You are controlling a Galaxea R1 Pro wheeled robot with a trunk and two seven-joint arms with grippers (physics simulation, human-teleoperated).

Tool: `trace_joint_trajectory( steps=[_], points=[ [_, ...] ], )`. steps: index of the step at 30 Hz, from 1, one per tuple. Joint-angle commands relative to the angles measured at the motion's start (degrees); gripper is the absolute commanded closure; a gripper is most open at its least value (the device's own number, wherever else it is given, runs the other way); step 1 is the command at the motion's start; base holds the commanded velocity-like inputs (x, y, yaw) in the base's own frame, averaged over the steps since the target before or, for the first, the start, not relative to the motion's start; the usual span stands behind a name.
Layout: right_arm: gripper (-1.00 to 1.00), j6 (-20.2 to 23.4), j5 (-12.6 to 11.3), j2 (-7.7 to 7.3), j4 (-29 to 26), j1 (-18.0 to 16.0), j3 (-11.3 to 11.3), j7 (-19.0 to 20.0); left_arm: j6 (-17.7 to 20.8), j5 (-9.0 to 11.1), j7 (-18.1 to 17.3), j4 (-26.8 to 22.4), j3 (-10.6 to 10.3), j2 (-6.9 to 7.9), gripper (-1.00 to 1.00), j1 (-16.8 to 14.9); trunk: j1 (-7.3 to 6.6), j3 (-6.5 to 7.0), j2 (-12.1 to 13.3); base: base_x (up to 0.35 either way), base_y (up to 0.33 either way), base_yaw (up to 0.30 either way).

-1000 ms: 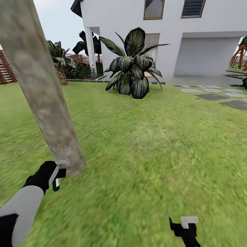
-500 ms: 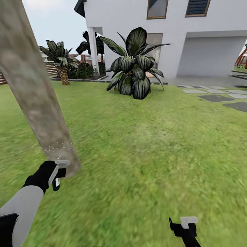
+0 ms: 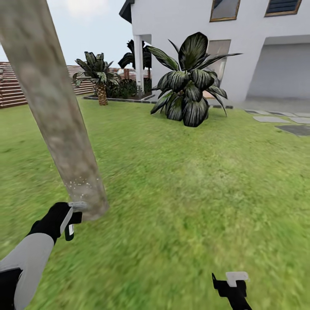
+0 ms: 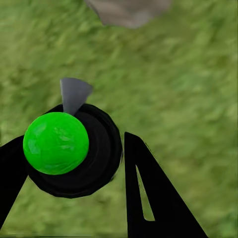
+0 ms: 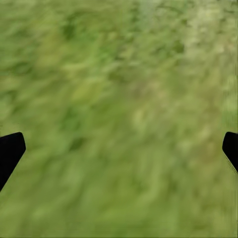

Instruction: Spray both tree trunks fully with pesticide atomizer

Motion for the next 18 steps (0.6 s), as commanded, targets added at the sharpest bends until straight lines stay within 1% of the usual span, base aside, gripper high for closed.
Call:
trace_joint_trajectory(
  steps=[1, 15, 18],
  points=[
    [-1.00, -0.2, 0.6, 0.01, 0.1, 0.0, -0.2, -0.3, 0.2, -0.6, -0.2, 0.0, 0.2, -0.05, 1.00, -0.1, 0.01, -0.05, 0.0, 0.242, -0.183, 0.277],
    [-1.00, -0.2, 0.6, 0.00, 0.1, 0.0, -0.2, -0.3, 0.2, -0.6, -0.2, -0.1, 0.3, -0.30, 1.00, -0.1, 0.01, -0.05, 0.0, 0.234, -0.196, 0.275],
    [-1.00, -0.2, 0.6, -0.01, 0.1, 0.0, -0.2, -0.3, 0.2, -0.6, -0.2, -0.1, 0.3, -0.30, 1.00, -0.1, 0.01, -0.05, 0.0, 0.233, -0.197, 0.091]
  ],
)
